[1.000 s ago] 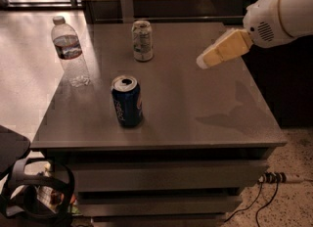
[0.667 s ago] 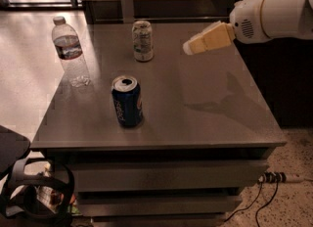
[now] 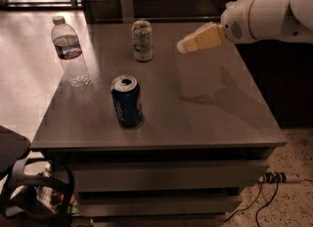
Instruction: Knock 7up can over
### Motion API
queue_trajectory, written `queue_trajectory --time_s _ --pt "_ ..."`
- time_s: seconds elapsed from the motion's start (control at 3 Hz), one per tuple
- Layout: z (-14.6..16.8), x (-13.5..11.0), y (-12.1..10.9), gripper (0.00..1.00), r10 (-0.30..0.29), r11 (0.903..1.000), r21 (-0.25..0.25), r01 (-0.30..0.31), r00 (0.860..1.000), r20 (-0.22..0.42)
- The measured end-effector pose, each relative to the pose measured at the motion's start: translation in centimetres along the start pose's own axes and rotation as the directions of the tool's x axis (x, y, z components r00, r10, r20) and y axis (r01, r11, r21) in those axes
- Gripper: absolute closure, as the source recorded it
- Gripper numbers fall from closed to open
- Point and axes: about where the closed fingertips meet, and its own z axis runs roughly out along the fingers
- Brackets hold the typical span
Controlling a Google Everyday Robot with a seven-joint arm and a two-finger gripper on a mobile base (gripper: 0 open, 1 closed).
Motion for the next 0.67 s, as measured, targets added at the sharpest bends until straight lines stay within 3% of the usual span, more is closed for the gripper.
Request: queue_trajectory --time_s 0.33,0.67 --pt "1.7 -0.3 -0.2 0.0 -0.009 1.0 -0.002 0.009 0.999 0.039" --pt "5.4 -1.2 0.1 0.0 -0.015 0.9993 -0.033 0.018 0.996 0.089"
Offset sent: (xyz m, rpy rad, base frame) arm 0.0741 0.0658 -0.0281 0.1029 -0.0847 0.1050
